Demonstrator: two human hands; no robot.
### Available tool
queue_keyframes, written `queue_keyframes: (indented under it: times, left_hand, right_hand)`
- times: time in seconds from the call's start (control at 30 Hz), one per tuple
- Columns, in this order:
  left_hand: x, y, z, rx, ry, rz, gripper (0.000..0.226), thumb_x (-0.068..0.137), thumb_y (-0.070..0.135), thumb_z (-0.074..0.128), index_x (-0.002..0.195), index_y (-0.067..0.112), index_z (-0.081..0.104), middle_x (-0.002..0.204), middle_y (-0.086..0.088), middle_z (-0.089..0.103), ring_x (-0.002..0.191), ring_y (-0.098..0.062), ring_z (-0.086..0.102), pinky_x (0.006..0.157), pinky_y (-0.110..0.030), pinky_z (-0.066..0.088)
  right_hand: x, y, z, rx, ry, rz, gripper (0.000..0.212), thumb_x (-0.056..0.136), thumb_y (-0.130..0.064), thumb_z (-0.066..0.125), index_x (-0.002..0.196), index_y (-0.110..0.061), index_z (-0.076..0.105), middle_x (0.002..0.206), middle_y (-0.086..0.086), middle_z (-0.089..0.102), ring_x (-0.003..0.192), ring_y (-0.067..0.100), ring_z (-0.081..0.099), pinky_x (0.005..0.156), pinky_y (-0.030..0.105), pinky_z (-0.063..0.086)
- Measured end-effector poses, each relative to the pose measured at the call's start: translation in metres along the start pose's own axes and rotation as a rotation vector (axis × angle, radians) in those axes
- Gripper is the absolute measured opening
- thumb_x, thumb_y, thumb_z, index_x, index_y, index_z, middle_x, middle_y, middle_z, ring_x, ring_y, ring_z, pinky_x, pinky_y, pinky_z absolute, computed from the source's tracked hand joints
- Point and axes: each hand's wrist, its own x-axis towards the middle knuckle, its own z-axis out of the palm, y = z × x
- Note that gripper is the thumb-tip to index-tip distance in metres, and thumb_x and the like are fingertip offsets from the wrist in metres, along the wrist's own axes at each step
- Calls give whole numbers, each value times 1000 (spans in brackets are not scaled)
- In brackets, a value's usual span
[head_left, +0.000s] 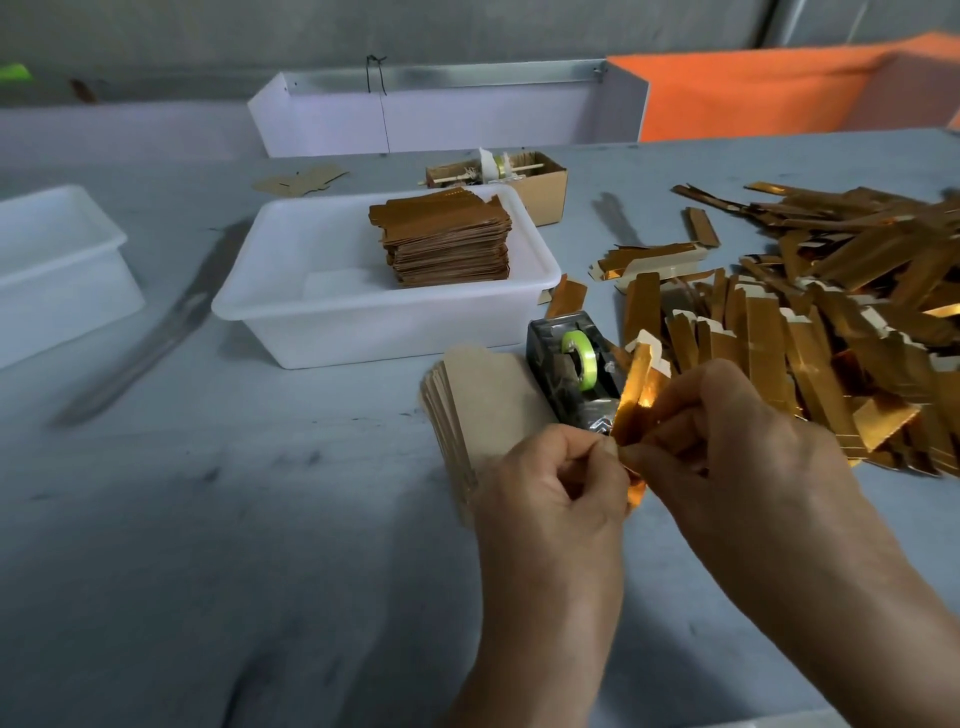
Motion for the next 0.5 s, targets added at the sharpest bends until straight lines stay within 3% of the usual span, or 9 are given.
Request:
queue_keyframes:
  times: [0.13,0.23,0.33,0.37,0.43,0.5]
  left_hand:
    - [-4,1,-1,10,61,59,15,88,20,64,74,21,69,66,2,69,63,-15,67,62,-40,59]
    - [1,4,-8,-50,93,78,14,86,18,66,72,22,69,67,1,70,61,-18,68,54,-30,58]
    - [2,8,-8,-61,20,49,11,88,21,66,78,20,71,71,1,72,66,-18,70,57,-25,57]
    - [1,8,-6,-68,-25,17,12,89,21,65,79,20,71,73,1,72,68,-18,71,59,-25,57]
    - [-2,10,-3,-108,-101,-71,14,91,19,62,82,21,71,76,1,74,72,-16,72,61,-24,58]
    - [-3,8,-5,-128,-132,-133,14,92,19,61,84,21,71,77,4,74,71,-13,73,60,-23,58]
  right_hand:
    - [1,4,-1,-113,-16,19,42,68,-56,58,92,-23,47,63,-14,50,55,8,55,47,22,43]
    - [-1,19,-7,-109,19,53,48,61,-66,43,83,-24,48,56,-11,49,48,2,49,40,20,37]
    - [0,26,-9,310,-62,151,47,59,-68,48,83,-28,55,64,-2,64,60,8,62,53,25,49]
    - [0,25,-8,444,-93,181,47,57,-68,51,83,-29,57,72,-8,67,65,8,64,57,26,50]
    - [-2,20,-3,567,-143,197,43,55,-61,60,83,-28,60,75,-19,67,70,-1,63,54,17,48]
    - [-4,17,2,708,-176,237,35,59,-48,64,85,-25,63,75,-15,69,71,-4,63,50,7,45]
